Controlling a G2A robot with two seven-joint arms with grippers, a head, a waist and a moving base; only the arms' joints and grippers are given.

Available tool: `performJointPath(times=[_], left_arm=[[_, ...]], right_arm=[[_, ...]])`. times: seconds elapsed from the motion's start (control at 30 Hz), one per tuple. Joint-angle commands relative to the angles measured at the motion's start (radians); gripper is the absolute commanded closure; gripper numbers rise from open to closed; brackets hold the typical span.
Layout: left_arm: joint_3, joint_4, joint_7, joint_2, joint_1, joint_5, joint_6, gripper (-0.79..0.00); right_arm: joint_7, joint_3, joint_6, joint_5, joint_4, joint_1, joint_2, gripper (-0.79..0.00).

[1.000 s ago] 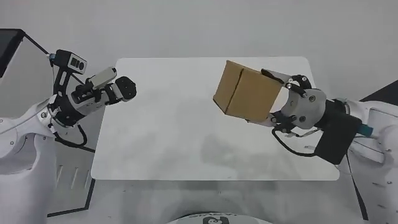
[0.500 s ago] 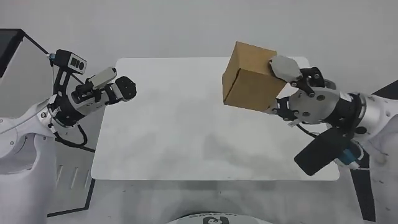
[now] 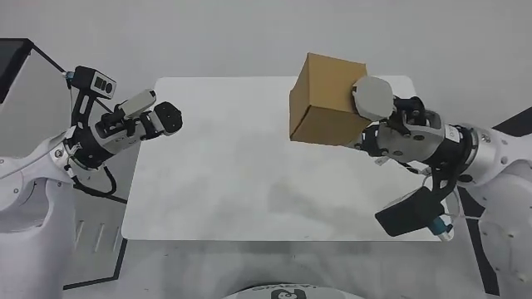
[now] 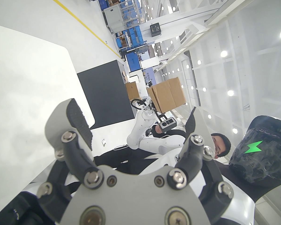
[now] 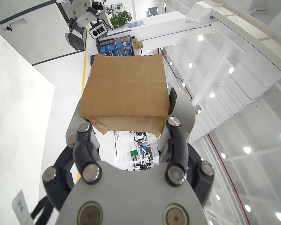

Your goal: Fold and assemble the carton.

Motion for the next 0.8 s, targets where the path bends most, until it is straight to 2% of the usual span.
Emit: performJointPath(times=[0.0,0.33,0.63,0.7,0.77], left_arm=[[0.0,0.0,0.0,0.0,0.0,0.0,0.0,-0.785],[0.0,0.0,0.0,0.0,0.0,0.0,0.0,-0.785],[0.0,0.0,0.0,0.0,0.0,0.0,0.0,-0.785],[0.0,0.0,0.0,0.0,0.0,0.0,0.0,-0.785],[0.0,0.0,0.0,0.0,0.0,0.0,0.0,-0.785]], right_arm=[[-0.03,-0.02,0.052,-0.153,-0.003,0.022,0.006,0.0],[-0.088,-0.149,0.323,-0.489,-0.003,0.116,0.015,0.0],[-0.09,-0.167,0.332,-0.51,-0.003,0.121,0.015,0.0],[-0.124,-0.172,0.356,-0.626,-0.003,0.13,0.022,0.0],[-0.103,-0.178,0.417,-0.626,-0.003,0.12,0.02,0.0]])
